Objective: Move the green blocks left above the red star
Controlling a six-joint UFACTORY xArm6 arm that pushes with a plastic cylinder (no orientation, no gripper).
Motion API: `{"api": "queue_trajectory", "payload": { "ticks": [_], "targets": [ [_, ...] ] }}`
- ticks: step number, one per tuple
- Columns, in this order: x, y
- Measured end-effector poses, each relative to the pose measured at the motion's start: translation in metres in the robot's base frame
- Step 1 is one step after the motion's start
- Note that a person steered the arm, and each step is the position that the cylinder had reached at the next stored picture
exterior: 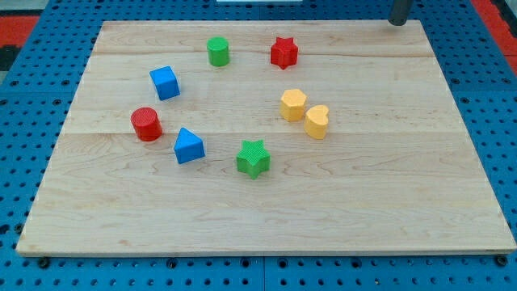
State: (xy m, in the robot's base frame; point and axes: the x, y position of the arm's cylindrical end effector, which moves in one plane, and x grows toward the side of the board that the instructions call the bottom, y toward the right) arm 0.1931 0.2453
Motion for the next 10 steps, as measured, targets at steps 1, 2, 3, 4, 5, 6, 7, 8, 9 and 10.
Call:
{"api": "queue_trajectory", "payload": {
  "ticks": [1,2,3,4,5,6,7,8,9,10],
  "targets": [
    [0.0,0.0],
    [0.003,-0.002],
    [0.004,0.001],
    [-0.001,0.005],
    [-0.001,0.004],
    [-0.001,0.004],
    [0.0,0.004],
    [0.012,0.027],
    [0.067,0.046],
    [0.153,0.046]
  ]
}}
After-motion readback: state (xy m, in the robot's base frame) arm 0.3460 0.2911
